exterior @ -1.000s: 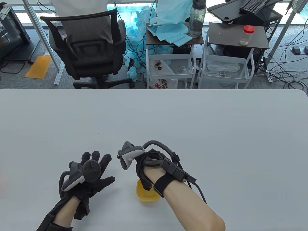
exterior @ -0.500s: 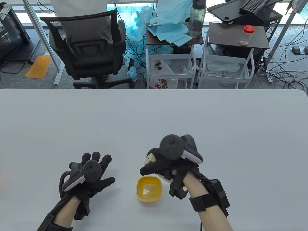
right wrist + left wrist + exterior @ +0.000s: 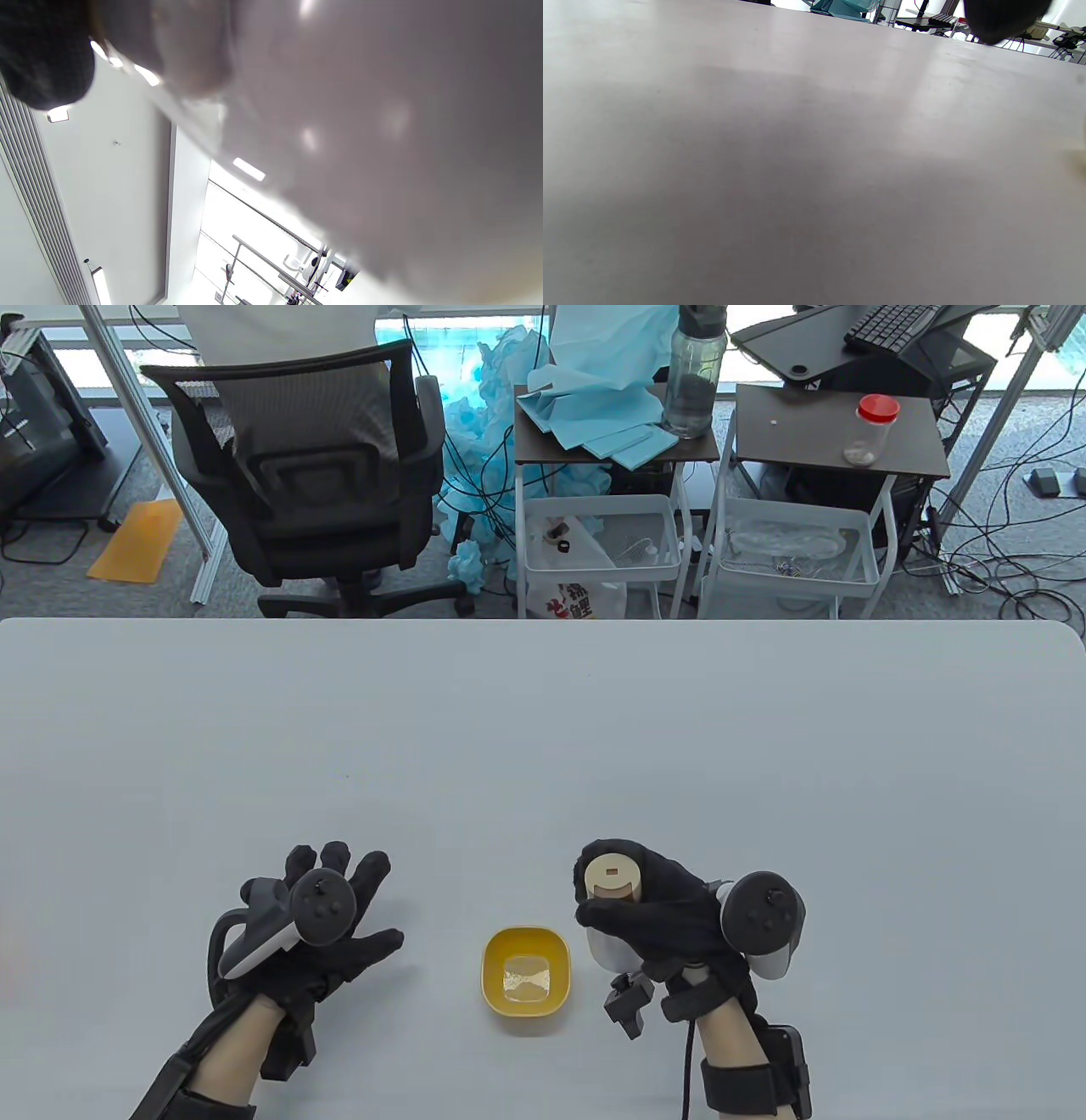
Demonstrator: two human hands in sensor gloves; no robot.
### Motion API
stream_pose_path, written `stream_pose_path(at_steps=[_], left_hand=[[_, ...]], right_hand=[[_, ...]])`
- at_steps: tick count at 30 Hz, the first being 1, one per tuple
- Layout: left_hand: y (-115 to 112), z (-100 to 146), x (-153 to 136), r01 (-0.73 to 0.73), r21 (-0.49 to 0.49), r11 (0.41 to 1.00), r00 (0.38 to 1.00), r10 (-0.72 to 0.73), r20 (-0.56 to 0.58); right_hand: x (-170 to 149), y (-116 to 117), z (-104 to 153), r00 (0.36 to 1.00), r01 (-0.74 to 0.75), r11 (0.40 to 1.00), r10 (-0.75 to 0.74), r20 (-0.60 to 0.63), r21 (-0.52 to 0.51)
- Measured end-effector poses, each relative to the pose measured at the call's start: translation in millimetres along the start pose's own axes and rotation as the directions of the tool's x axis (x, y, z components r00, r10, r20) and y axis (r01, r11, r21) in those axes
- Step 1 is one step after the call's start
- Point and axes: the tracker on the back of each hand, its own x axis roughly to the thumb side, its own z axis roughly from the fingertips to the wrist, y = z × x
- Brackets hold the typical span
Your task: Invert dispenser and press with thumb onto small dish
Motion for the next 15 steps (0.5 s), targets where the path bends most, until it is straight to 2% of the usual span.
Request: stream_pose_path(at_steps=[8, 11, 12, 13, 15], left_hand=[[1, 0, -1, -0.003, 0.002, 1.000, 1.000, 0.003, -0.002], [1, 0, -1, -0.006, 0.005, 1.000, 1.000, 0.006, 0.000], [1, 0, -1, -0.008, 0.005, 1.000, 1.000, 0.008, 0.001], [1, 0, -1, -0.009, 0.006, 1.000, 1.000, 0.009, 0.001], [1, 0, -2, -0.014, 0.008, 1.000, 1.000, 0.014, 0.002]], right_hand=[[4, 0, 1, 0.999, -0.027, 1.000, 0.026, 0.019, 0.013], [11, 1, -4, 0.999, -0.041, 0.997, 0.040, 0.017, 0.068], [16, 1, -7, 0.996, -0.083, 0.993, 0.085, -0.017, 0.083], [19, 1, -10, 0.990, -0.124, 0.986, 0.130, -0.054, 0.112], [27, 4, -21, 0.963, -0.219, 0.929, 0.255, -0.085, 0.299]])
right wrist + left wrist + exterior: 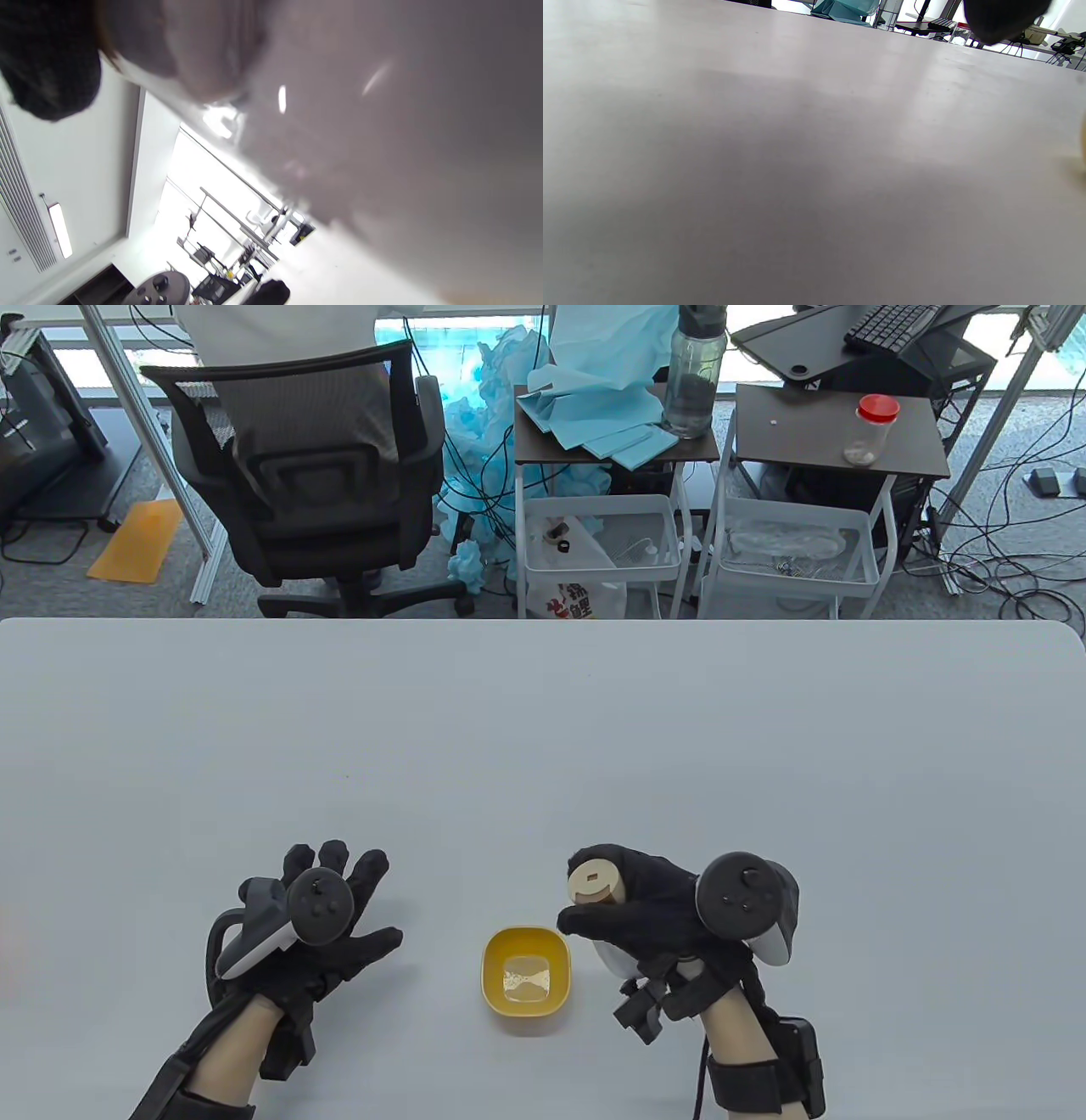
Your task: Invert dispenser and press with thumb onto small dish
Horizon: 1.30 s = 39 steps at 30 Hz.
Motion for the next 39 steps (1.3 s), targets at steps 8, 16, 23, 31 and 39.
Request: stream_pose_path(at_steps=[8, 16, 23, 31, 39], left_hand=[[1, 0, -1, -0.009, -0.001, 1.000, 1.000, 0.009, 0.007], [-1, 1, 1, -0.001, -0.023, 1.000, 1.000, 0.002, 0.019], [-1, 1, 1, -0.002, -0.036, 0.999, 1.000, 0.003, 0.020], [0, 1, 0, -0.008, -0.038, 0.999, 1.000, 0.009, 0.017], [1, 0, -1, -0.006, -0.041, 0.999, 1.000, 0.006, 0.010]], right_hand=[[36, 21, -52, 0.849, -0.296, 0.685, 0.508, -0.146, 0.666], [57, 84, -91, 0.472, -0.492, 0.204, 0.879, 0.063, 0.846], [54, 133, -105, 0.299, -0.497, -0.073, 0.921, 0.249, 0.865], [47, 145, -112, 0.289, -0.492, -0.106, 0.917, 0.277, 0.864], [38, 146, -116, 0.301, -0.491, -0.109, 0.910, 0.286, 0.864]])
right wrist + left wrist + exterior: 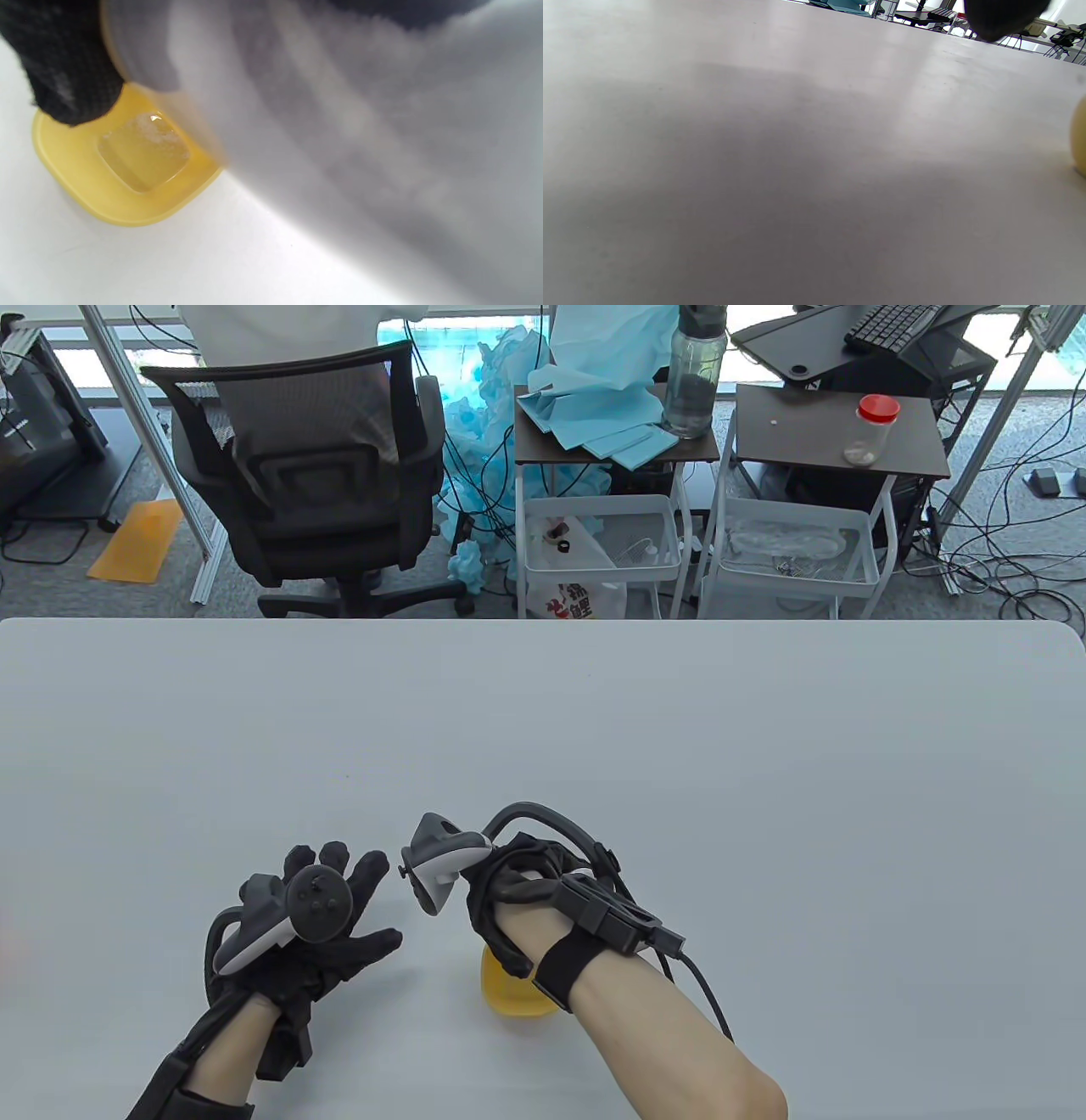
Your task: Invert dispenser and press with thumb onto small dish
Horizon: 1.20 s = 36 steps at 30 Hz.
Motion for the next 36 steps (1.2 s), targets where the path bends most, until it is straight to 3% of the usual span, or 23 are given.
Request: stream_pose_path(at_steps=[5, 9, 13, 15, 19, 23, 28, 30, 32, 36], left_hand=[[0, 0, 0, 0.002, -0.002, 1.000, 1.000, -0.002, -0.004], [1, -1, -1, -0.001, -0.002, 1.000, 1.000, 0.001, -0.008], [1, -1, -1, -0.001, -0.002, 1.000, 1.000, 0.001, -0.008], [1, -1, -1, 0.001, -0.002, 1.000, 1.000, -0.001, -0.008], [1, -2, -1, 0.002, -0.002, 1.000, 1.000, -0.002, -0.008], [0, -2, -1, 0.001, 0.002, 1.000, 1.000, -0.001, -0.010], [0, -1, -2, 0.001, 0.006, 1.000, 1.000, -0.001, -0.016], [0, -1, -2, -0.002, 0.006, 1.000, 1.000, 0.002, -0.019], [0, -1, -2, -0.002, 0.003, 1.000, 1.000, 0.002, -0.022], [0, 0, -2, 0.006, 0.002, 1.000, 1.000, -0.006, -0.028]], right_hand=[[-7, 3, 2, 0.999, 0.046, 0.998, -0.045, 0.024, -0.037], [-22, 6, 14, 0.985, 0.164, 0.982, -0.157, 0.078, -0.095], [-44, 11, 37, 0.938, 0.337, 0.911, -0.301, 0.174, -0.237], [-56, 16, 50, 0.892, 0.447, 0.830, -0.387, 0.233, -0.334], [-81, 33, 76, 0.758, 0.651, 0.583, -0.522, 0.390, -0.486], [-102, 62, 96, 0.568, 0.801, 0.231, -0.581, 0.582, -0.552], [-119, 109, 110, 0.362, 0.815, -0.248, -0.487, 0.795, -0.523], [-122, 128, 111, 0.305, 0.799, -0.374, -0.422, 0.854, -0.471], [-123, 144, 108, 0.277, 0.774, -0.460, -0.371, 0.886, -0.435], [-121, 165, 96, 0.246, 0.754, -0.529, -0.321, 0.914, -0.389]])
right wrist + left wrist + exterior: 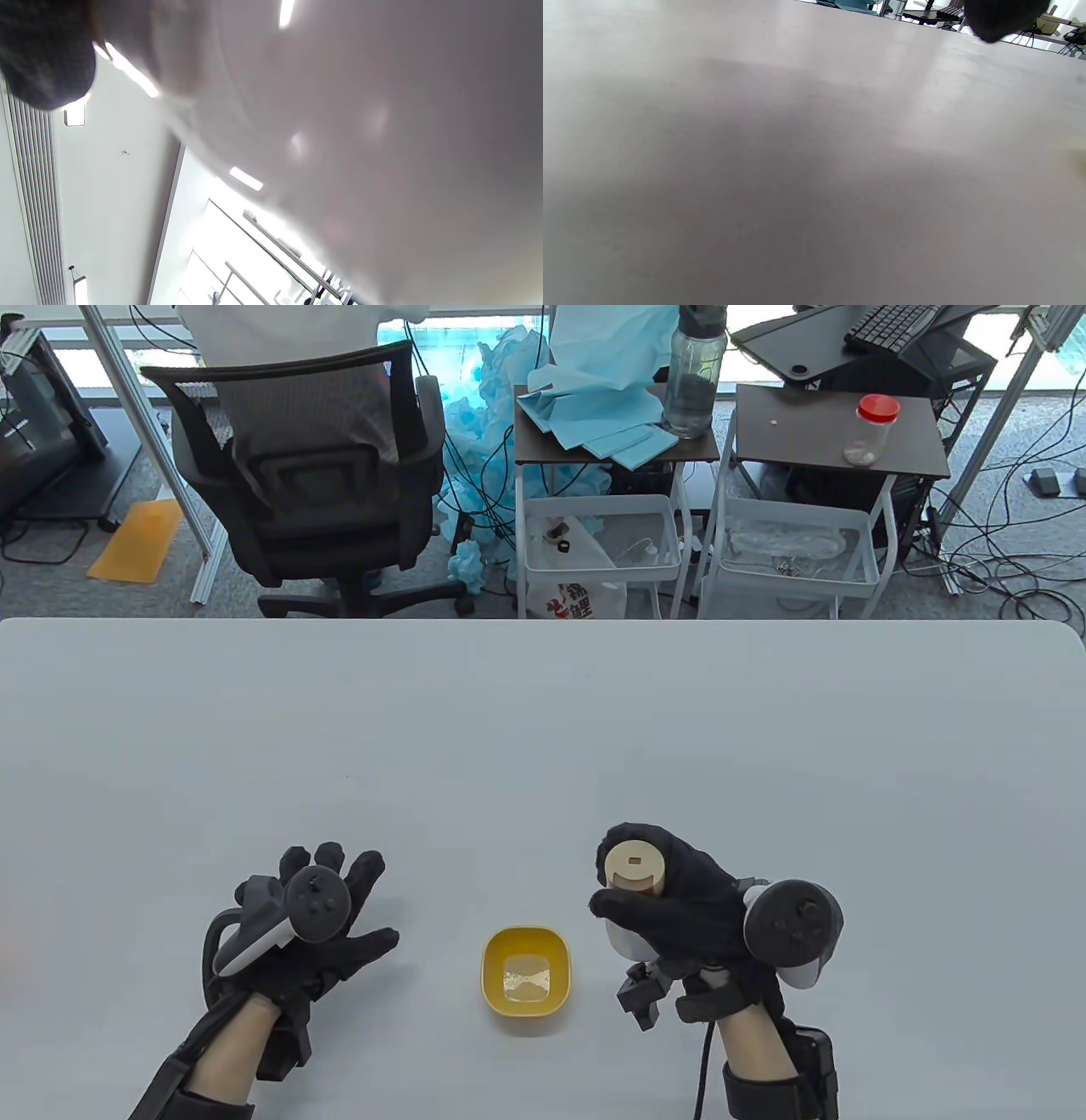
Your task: Invert dispenser and press with thumb onto small dish
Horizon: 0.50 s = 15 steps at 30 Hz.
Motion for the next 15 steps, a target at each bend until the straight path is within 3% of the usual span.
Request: stream_pose_path(at_steps=[15], left_hand=[[-2, -1, 2, 0.009, -0.010, 1.000, 1.000, -0.009, 0.000]], right_hand=[[-23, 7, 16, 0.999, -0.028, 1.000, 0.028, 0.044, 0.002]])
